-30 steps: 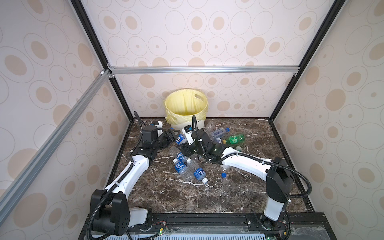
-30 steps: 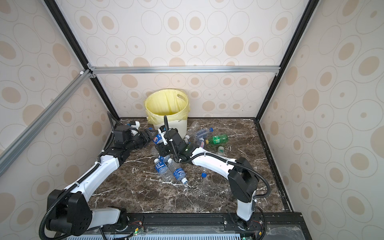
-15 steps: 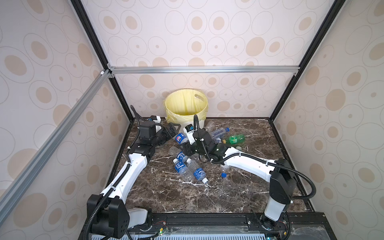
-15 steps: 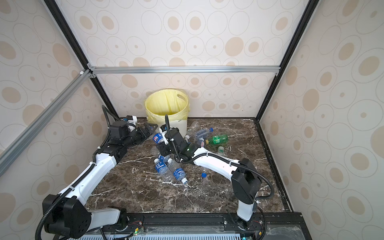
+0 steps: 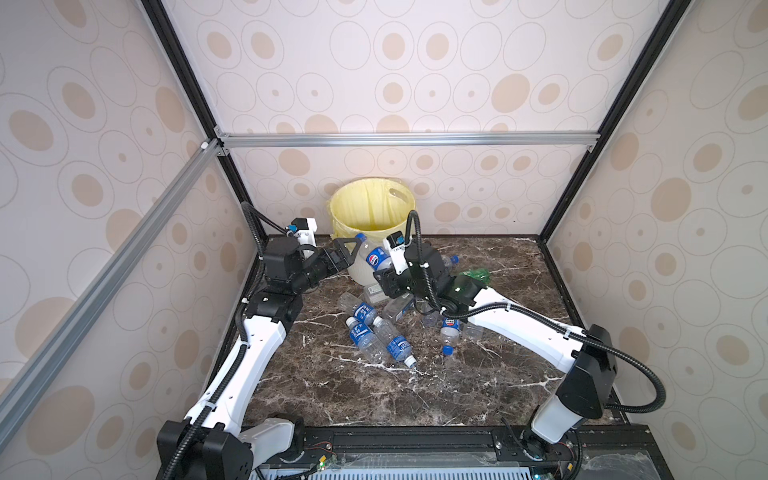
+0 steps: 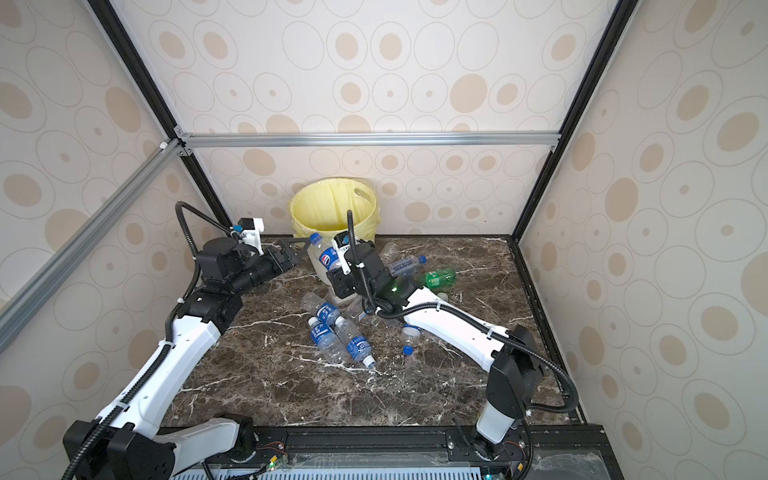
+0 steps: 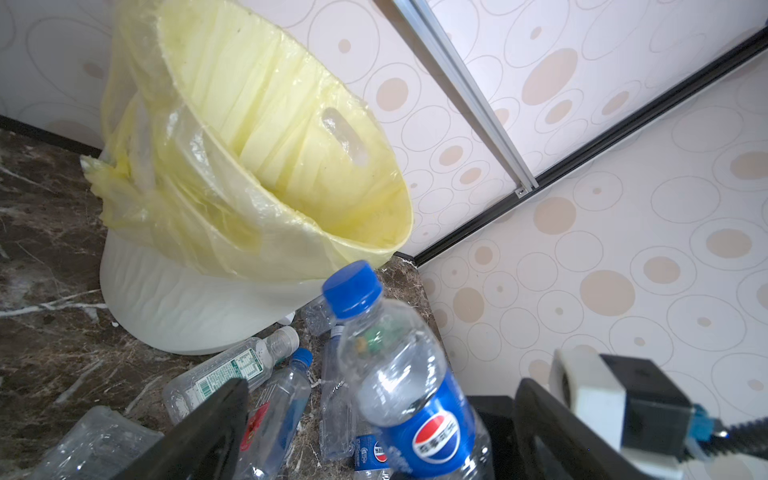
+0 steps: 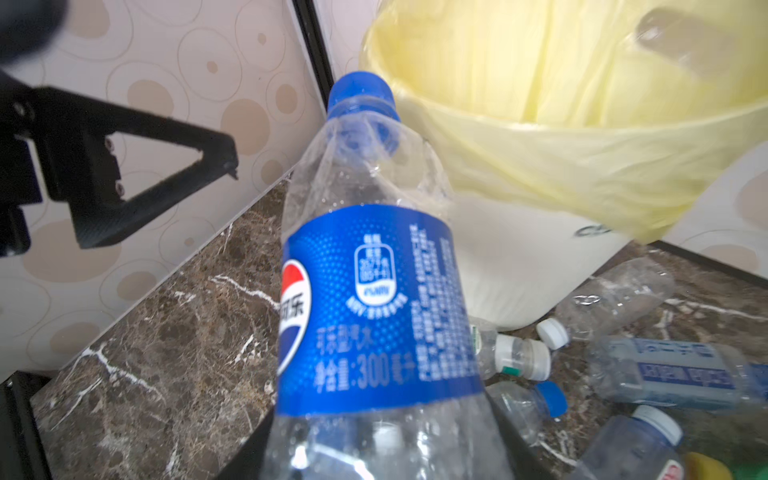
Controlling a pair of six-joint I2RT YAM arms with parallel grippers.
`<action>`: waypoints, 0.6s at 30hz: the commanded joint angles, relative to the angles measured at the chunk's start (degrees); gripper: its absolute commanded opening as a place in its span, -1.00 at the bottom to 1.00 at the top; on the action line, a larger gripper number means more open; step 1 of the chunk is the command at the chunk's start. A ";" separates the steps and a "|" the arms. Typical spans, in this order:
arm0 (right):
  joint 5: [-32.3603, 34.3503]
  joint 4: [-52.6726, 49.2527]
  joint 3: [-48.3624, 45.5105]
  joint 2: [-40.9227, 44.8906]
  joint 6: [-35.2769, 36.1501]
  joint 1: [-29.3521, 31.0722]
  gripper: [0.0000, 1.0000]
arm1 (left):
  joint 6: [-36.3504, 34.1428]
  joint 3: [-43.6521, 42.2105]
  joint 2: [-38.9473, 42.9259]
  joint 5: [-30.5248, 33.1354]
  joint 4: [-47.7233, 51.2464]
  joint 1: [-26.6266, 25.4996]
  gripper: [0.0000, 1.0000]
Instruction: Throw the plastic bottles in the bin
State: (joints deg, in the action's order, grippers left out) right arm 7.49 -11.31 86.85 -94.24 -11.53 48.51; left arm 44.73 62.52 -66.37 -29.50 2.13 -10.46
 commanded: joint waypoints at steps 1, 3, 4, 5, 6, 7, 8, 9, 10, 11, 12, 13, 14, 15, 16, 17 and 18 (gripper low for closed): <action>1.87 -0.94 3.24 3.64 2.79 -1.88 -0.16 | -4.02 1.33 2.68 -0.02 -3.58 -1.45 0.98; 2.55 -1.45 4.48 4.63 4.19 -2.80 -0.16 | -5.78 1.48 3.08 1.08 -3.41 -2.87 0.98; 2.98 -1.75 5.25 5.21 4.90 -3.20 -0.16 | -6.72 1.68 3.00 1.37 -3.24 -3.66 0.98; 3.40 -2.08 6.05 5.80 5.56 -3.76 -0.16 | -7.78 2.05 2.85 2.07 -2.70 -4.62 0.98; 3.74 -2.34 6.83 6.44 6.25 -4.27 -0.16 | -8.76 2.51 2.69 2.23 -2.08 -5.49 0.98; 4.34 -2.60 7.61 7.07 6.90 -4.67 -0.16 | -9.77 3.05 2.43 4.35 -1.55 -6.46 0.98; 4.85 -2.60 8.16 7.78 7.26 -4.96 -0.16 | -10.94 3.45 2.22 4.90 -1.21 -7.49 0.98; 5.25 -2.58 8.63 8.64 7.63 -5.31 -0.16 | -11.95 3.91 1.99 5.48 -0.75 -8.42 0.98; 5.69 -2.22 9.08 9.81 8.18 -5.65 -0.16 | -13.01 4.54 1.74 6.43 -0.12 -9.38 0.98; 6.10 -1.76 9.34 10.72 8.80 -5.72 -0.16 | -13.82 5.06 1.43 6.96 0.27 -10.02 0.98; 6.72 -1.38 9.71 11.56 9.64 -5.81 -0.16 | -14.62 5.58 1.13 7.38 0.53 -10.76 0.98; 7.37 -0.88 10.14 12.52 10.40 -5.81 -0.16 | -15.24 6.04 0.90 7.88 0.76 -11.38 0.98; 8.20 -0.44 10.64 13.24 11.26 -5.80 -0.17 | -15.81 6.35 0.68 8.13 0.82 -11.85 0.98; 8.89 -0.08 11.23 13.73 11.91 -5.82 -0.16 | -16.31 6.55 0.56 8.19 0.63 -12.32 0.98; 9.58 0.24 11.86 14.28 12.59 -5.95 -0.17 | -16.74 6.65 0.45 8.29 0.28 -12.69 0.98; 10.18 0.62 12.52 14.58 13.25 -5.91 -0.17 | -16.93 6.71 0.34 8.24 0.08 -12.85 0.98; 10.83 1.23 13.02 14.64 13.54 -5.98 -0.17 | -17.24 6.74 0.28 8.23 -0.13 -13.00 0.98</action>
State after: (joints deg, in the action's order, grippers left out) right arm 15.25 -12.45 97.76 -81.03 -1.32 42.72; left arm 31.18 66.67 -65.78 -22.46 2.26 -22.72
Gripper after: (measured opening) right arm 0.558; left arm 0.990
